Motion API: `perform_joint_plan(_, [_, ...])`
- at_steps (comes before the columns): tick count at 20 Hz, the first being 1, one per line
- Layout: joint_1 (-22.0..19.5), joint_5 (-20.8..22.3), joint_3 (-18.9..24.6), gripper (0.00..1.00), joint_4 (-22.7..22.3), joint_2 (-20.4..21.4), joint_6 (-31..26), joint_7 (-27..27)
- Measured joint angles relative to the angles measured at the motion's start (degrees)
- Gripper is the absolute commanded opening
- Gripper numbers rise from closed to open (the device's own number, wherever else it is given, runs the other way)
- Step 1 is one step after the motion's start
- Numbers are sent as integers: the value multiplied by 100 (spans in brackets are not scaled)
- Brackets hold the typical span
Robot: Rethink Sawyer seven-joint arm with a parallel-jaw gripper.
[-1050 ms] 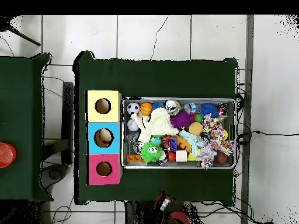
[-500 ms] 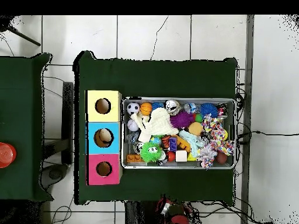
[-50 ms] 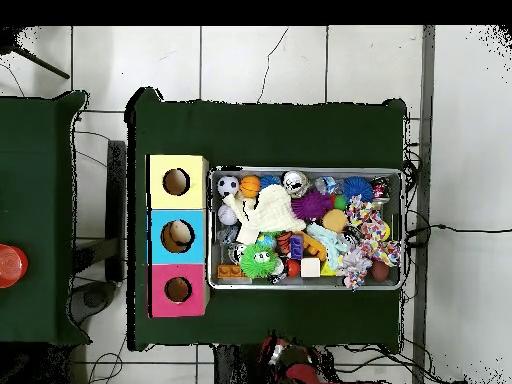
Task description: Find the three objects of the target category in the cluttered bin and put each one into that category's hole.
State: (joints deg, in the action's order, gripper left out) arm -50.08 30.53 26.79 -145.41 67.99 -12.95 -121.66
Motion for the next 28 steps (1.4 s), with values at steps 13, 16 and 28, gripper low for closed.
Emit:
perform_joint_plan(13, [4,655,799,100,726,-971,-531,0])
perform_joint_plan(16, [-83,799,1013,100,877,-1179,-668,8])
perform_joint_plan(28, [-512,1024,1806,100,1439,-1892,-1399,305])
